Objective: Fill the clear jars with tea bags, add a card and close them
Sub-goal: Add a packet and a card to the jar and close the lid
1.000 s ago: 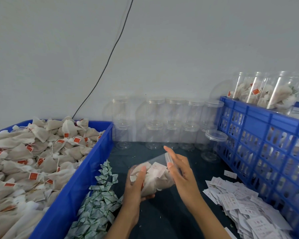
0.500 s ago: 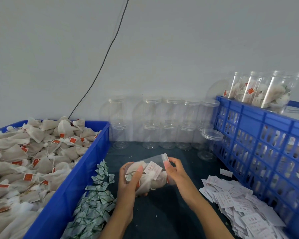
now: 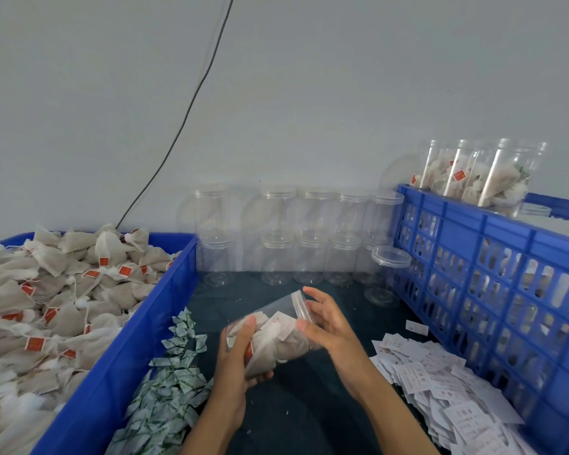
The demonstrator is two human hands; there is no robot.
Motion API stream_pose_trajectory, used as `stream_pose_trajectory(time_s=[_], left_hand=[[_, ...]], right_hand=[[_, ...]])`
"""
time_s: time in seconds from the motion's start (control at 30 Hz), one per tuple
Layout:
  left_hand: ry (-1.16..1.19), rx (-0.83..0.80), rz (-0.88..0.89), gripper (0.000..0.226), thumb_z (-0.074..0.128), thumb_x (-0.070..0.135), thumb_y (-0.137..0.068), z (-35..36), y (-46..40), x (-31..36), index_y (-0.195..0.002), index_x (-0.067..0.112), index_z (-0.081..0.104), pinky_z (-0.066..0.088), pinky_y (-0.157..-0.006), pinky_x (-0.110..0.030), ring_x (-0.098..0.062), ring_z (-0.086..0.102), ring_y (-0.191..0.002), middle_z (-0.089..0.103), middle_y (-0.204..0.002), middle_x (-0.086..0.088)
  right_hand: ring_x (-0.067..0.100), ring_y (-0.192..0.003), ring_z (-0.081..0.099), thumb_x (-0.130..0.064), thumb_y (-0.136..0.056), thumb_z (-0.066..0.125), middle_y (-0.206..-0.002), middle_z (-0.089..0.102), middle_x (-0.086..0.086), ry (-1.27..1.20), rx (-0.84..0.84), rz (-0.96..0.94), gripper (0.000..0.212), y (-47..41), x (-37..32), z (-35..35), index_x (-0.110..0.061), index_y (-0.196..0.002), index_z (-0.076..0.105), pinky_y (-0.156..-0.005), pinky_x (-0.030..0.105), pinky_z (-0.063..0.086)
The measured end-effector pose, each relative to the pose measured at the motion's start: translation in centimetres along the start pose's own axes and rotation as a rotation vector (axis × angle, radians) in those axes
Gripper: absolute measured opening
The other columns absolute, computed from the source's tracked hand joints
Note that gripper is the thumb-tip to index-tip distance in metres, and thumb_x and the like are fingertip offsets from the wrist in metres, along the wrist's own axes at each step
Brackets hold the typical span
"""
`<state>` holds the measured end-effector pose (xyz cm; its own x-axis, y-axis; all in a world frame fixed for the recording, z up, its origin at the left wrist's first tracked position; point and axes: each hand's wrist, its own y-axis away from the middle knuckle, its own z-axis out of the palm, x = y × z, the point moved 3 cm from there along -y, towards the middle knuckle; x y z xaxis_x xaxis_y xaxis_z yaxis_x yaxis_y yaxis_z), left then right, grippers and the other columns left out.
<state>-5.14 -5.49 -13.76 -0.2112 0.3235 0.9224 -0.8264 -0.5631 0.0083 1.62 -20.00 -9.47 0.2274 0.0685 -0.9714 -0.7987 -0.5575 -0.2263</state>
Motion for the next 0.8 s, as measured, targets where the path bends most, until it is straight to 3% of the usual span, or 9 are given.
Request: stream_pose_trajectory(time_s=[0.13,0.27,0.37,0.47,0.57,0.63,0.7,0.8], left_hand=[[-0.028,0.031,0.003,0.039,0.065,0.042,-0.079,-0.3,-0.3,-0.1,-0.112,0.021,0.058,0.052,-0.047,-0.029,-0.024,0.068,-0.070,0.069,-0.103,-0.015],[-0.068,0.064,0.074,0.022,0.065,0.034,-0.087,-0.4,-0.5,0.0,-0.105,0.023,0.060,0.051,-0.045,-0.029,-0.020,0.069,-0.063,0.070,-0.100,-0.014],[-0.067,0.066,0.101,0.016,0.064,0.032,-0.088,-0.3,-0.4,0.3,-0.102,0.028,0.059,0.050,-0.043,-0.028,-0.019,0.069,-0.061,0.069,-0.099,-0.012],[-0.039,0.006,0.069,0.036,0.066,0.044,-0.074,-0.1,-0.3,0.4,-0.105,0.029,0.058,0.051,-0.046,-0.030,-0.019,0.070,-0.062,0.070,-0.097,-0.011],[0.024,-0.141,-0.130,0.053,0.063,0.055,-0.069,0.5,0.0,0.1,-0.112,0.024,0.061,0.052,-0.052,-0.031,-0.021,0.067,-0.065,0.073,-0.095,-0.011],[0.028,-0.162,-0.200,0.048,0.061,0.054,-0.076,0.8,0.3,-0.1,-0.112,0.021,0.062,0.052,-0.052,-0.030,-0.021,0.065,-0.063,0.073,-0.089,-0.012],[0.012,-0.103,-0.172,0.043,0.060,0.050,-0.080,0.9,0.3,-0.1,-0.110,0.020,0.061,0.052,-0.049,-0.030,-0.021,0.065,-0.061,0.073,-0.084,-0.011],[0.014,-0.053,-0.105,0.044,0.059,0.049,-0.078,1.0,0.3,0.2,-0.109,0.017,0.061,0.053,-0.049,-0.030,-0.021,0.065,-0.060,0.072,-0.082,-0.011]], right_hand=[[-0.005,-0.091,0.064,-0.027,-0.082,0.072,-0.114,0.061,-0.003,-0.088,0.070,-0.006,0.042,-0.1,0.4,0.4,-0.029,-0.121,0.056,-0.068,0.011,0.049],[0.005,-0.098,0.065,-0.017,-0.093,0.059,-0.119,0.061,0.000,-0.097,0.070,0.009,0.032,-0.4,0.4,0.8,-0.025,-0.124,0.054,-0.070,0.015,0.050],[0.004,-0.096,0.066,-0.021,-0.091,0.064,-0.118,0.063,0.001,-0.112,0.073,-0.016,0.033,-0.5,0.1,0.6,-0.024,-0.123,0.056,-0.071,0.016,0.050],[0.008,-0.107,0.062,-0.038,-0.073,0.073,-0.120,0.061,-0.003,-0.143,0.105,-0.013,0.054,-0.4,0.1,0.4,-0.033,-0.123,0.055,-0.080,0.024,0.052],[0.013,-0.113,0.060,-0.043,-0.064,0.079,-0.122,0.058,-0.003,-0.187,0.165,0.020,0.068,-0.4,0.2,0.2,-0.040,-0.125,0.050,-0.097,0.035,0.050],[0.011,-0.109,0.061,-0.040,-0.066,0.085,-0.120,0.060,-0.003,-0.150,0.245,0.015,0.069,-0.4,0.4,0.0,-0.039,-0.125,0.049,-0.091,0.030,0.052],[0.008,-0.104,0.063,-0.031,-0.072,0.082,-0.116,0.062,-0.002,-0.120,0.303,-0.007,0.061,-0.7,0.5,-0.1,-0.037,-0.124,0.051,-0.076,0.018,0.051],[0.008,-0.104,0.063,-0.025,-0.074,0.082,-0.116,0.063,-0.001,-0.128,0.303,-0.029,0.056,-0.9,0.3,0.1,-0.032,-0.123,0.055,-0.070,0.014,0.050]])
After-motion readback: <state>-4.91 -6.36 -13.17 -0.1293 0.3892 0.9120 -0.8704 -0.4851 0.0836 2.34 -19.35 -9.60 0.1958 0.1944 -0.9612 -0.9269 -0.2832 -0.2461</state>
